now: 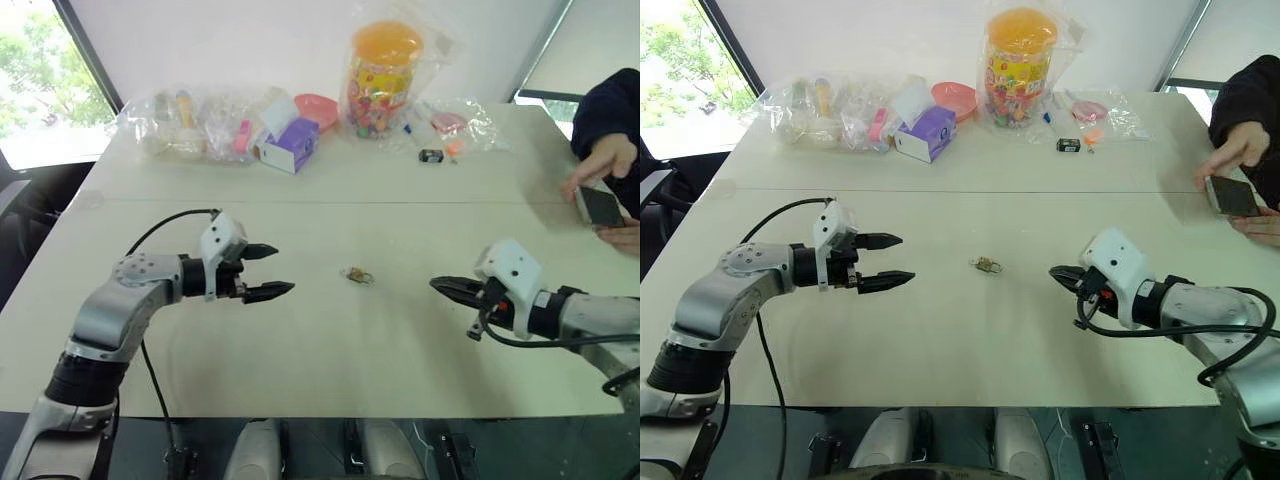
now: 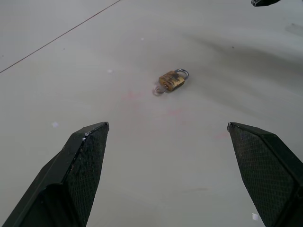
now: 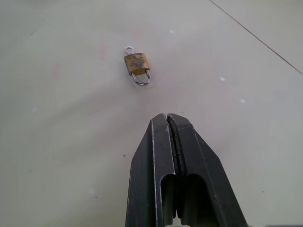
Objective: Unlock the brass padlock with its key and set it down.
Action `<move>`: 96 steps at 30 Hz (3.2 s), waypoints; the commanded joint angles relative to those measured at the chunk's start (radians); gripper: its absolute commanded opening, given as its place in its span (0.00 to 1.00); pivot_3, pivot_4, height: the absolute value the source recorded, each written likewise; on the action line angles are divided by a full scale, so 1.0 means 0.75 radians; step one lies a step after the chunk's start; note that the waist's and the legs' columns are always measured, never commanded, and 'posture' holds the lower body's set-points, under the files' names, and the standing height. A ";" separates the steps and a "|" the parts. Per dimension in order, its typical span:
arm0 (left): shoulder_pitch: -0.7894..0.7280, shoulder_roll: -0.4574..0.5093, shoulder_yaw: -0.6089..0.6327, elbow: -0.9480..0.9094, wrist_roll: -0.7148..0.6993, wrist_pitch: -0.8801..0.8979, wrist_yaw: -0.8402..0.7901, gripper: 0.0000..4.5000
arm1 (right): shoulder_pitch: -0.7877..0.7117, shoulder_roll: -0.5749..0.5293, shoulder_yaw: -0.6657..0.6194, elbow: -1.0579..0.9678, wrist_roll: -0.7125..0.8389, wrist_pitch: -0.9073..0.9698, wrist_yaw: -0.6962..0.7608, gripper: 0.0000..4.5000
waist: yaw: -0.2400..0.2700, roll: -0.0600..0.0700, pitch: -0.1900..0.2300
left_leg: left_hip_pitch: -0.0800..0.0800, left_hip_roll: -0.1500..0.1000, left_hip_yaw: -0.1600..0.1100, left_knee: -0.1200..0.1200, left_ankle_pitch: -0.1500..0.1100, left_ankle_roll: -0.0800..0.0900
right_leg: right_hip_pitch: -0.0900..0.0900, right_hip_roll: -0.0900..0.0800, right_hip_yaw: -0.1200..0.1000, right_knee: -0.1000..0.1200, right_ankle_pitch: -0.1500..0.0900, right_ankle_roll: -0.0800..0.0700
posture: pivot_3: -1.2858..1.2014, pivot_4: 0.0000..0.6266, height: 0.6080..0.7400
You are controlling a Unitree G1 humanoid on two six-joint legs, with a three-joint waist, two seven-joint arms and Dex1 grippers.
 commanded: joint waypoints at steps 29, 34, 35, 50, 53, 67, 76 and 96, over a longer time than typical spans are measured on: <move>-0.149 -0.001 -0.099 0.071 0.038 -0.043 -0.101 0.95 | -0.171 -0.066 0.027 -0.007 0.028 -0.045 -0.011 0.19 | -0.001 0.000 0.000 | 0.000 0.000 0.000 0.000 0.000 0.000 | 0.000 0.001 0.000 0.000 0.000 0.000 | 0.52 0.24 1.00; -0.214 -0.020 -0.122 0.138 0.067 -0.082 -0.126 0.95 | -0.308 -0.085 0.228 0.087 -0.033 -0.106 0.070 0.78 | -0.005 0.000 0.000 | 0.000 0.000 0.000 0.000 0.000 0.000 | 0.000 0.002 0.000 0.000 0.000 0.000 | 0.52 0.24 1.00; -0.220 -0.022 -0.129 0.147 0.078 -0.095 -0.131 0.95 | -0.340 -0.082 0.269 0.109 -0.031 -0.114 0.096 0.90 | -0.007 0.000 0.000 | 0.000 0.000 0.000 0.000 0.000 0.000 | 0.000 0.002 0.000 0.000 0.000 0.000 | 0.52 0.24 1.00; -0.161 -0.025 -0.107 0.067 0.111 -0.129 -0.069 0.95 | -0.812 0.289 0.705 1.116 -0.341 -0.528 0.309 0.99 | -0.002 0.001 0.000 | -0.002 0.000 0.001 0.000 0.000 0.000 | -0.003 -0.001 0.000 0.001 0.000 0.000 | 0.52 0.24 1.00; -0.148 -0.018 -0.101 0.052 0.108 -0.130 -0.058 0.95 | -0.851 0.346 0.723 1.197 -0.362 -0.547 0.342 0.99 | -0.006 0.001 0.000 | -0.002 0.000 0.002 0.001 0.000 0.000 | -0.003 -0.002 0.000 0.001 0.000 0.000 | 0.52 0.24 1.00; -0.161 -0.034 -0.099 0.058 0.109 -0.133 -0.025 0.95 | -0.860 0.517 0.799 1.364 -0.541 -0.669 0.340 0.68 | -0.008 0.001 0.000 | 0.000 0.001 0.002 0.001 0.000 0.000 | -0.003 -0.003 0.000 0.005 0.000 0.000 | 0.52 0.24 1.00; -0.185 -0.096 -0.091 0.073 0.060 -0.080 -0.011 0.95 | -0.739 0.424 0.817 1.184 -0.625 -0.715 0.350 0.16 | -0.002 0.001 0.000 | 0.001 0.000 0.002 0.001 0.000 0.000 | -0.003 -0.004 0.000 0.005 0.000 0.000 | 0.52 0.24 1.00; -0.396 -0.293 -0.135 0.388 0.005 -0.056 -0.208 0.95 | -0.660 0.174 0.709 0.562 -1.096 -1.504 -0.075 0.16 | -0.006 0.001 0.000 | 0.000 0.000 0.003 0.002 0.001 -0.001 | -0.004 0.000 0.000 0.005 0.000 0.000 | 0.52 0.24 1.00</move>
